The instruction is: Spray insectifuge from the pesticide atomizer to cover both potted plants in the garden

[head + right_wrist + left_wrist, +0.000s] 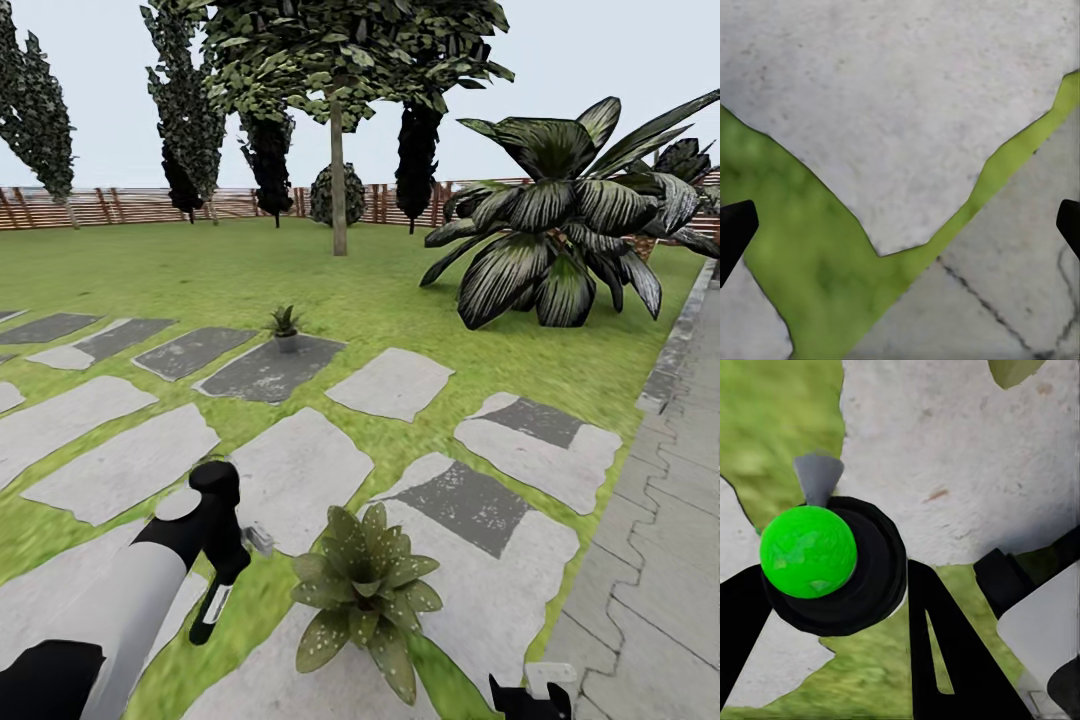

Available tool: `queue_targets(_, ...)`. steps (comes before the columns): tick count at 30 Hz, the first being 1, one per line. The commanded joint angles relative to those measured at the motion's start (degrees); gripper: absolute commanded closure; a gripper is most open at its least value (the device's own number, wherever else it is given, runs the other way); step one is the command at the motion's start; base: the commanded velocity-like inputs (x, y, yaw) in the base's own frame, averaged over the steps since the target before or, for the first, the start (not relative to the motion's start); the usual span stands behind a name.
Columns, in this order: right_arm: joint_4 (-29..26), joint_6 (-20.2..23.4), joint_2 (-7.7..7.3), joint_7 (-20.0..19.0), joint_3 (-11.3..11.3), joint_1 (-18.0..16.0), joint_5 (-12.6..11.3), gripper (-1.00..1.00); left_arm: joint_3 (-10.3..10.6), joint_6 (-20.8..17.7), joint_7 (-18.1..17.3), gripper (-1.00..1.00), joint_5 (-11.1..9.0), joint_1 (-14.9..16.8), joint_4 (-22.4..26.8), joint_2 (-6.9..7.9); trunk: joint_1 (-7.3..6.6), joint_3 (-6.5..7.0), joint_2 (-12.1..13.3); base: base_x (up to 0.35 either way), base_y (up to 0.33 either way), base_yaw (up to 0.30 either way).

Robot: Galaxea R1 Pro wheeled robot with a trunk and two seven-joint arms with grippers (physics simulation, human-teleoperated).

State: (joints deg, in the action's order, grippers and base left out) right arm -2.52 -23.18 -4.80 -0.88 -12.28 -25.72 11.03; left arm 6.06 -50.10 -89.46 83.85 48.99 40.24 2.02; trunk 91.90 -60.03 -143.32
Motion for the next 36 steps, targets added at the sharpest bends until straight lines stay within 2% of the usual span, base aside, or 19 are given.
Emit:
queue_targets(1, 0.1, -0.2, -0.02, -0.1, -0.5, 0.0, 0.5, -1.0, 0.3, -0.6, -0.5, 1.0, 0.4, -1.2, 0.1, 0.11, -0.02, -0.05, 0.0, 0.0, 0.0, -0.008)
queue_targets(3, 0.1, -0.2, -0.03, -0.1, -0.5, 0.0, 0.5, -1.0, 0.2, -0.7, 2.0, 1.0, 0.3, -2.8, 0.1, 0.18, -0.02, -0.05, 0.0, 0.0, 0.0, -0.002)
queue_targets(5, 0.1, -0.2, -0.03, -0.1, -0.5, 0.0, 0.5, -1.0, 0.2, -0.7, 2.6, 1.0, 0.3, -3.1, 0.1, 0.12, -0.02, -0.05, 0.0, 0.0, 0.0, 0.0)
queue_targets(13, 0.1, -0.2, -0.03, 0.0, -0.5, 0.0, 0.5, -1.0, -0.1, -0.8, 3.2, 1.0, 0.0, -3.8, 0.0, -0.78, -0.02, -0.05, 0.0, 0.08, 0.038, 0.0)
queue_targets(16, 0.1, -0.2, -0.03, 0.0, -0.5, 0.0, 0.5, -1.0, -0.1, -0.8, 3.6, 1.0, 0.1, -5.6, 0.1, -1.22, -0.02, -0.05, 0.0, 0.021, 0.008, 0.0)
queue_targets(17, 0.1, -0.2, -0.03, 0.0, -0.5, 0.0, 0.5, -1.0, -0.1, -0.8, 5.5, 1.0, -0.2, -6.0, 0.1, -0.96, -0.02, -0.05, 0.0, 0.002, 0.001, 0.0)
queue_targets(19, 0.1, -0.2, -0.03, 0.0, -0.5, 0.0, 0.5, -1.0, -0.2, -0.8, 6.5, 1.0, -0.3, -6.0, 0.5, -1.17, -0.02, -0.05, 0.0, 0.042, 0.0, 0.0)
queue_targets(22, 0.1, -0.2, -0.03, 0.0, -0.5, 0.0, 0.5, -1.0, -0.3, -1.1, 6.1, 1.0, -0.4, -5.2, 1.6, -1.46, -0.02, -0.05, 0.0, 0.027, 0.0, 0.0)
queue_targets(23, 0.1, -0.2, -0.03, 0.0, -0.5, 0.0, 0.5, -1.0, -0.4, -1.2, 5.8, 1.0, -0.4, -4.6, 3.5, -1.49, -0.02, -0.05, 0.0, 0.001, 0.0, 0.0)
queue_targets(29, 0.1, -0.2, 0.0, 0.0, -0.5, 0.0, 0.5, -1.0, -0.7, -1.3, 5.8, 1.0, -0.5, -4.8, 4.1, -1.49, -0.02, -0.05, 0.0, 0.0, -0.089, 0.006)
queue_targets(36, 0.1, -0.2, 0.05, 0.0, -0.5, 0.0, 0.5, -1.0, -0.8, -1.3, 6.2, 1.0, -0.5, -5.0, 4.1, -1.5, -0.02, -0.04, 0.0, -0.091, -0.259, 0.247)
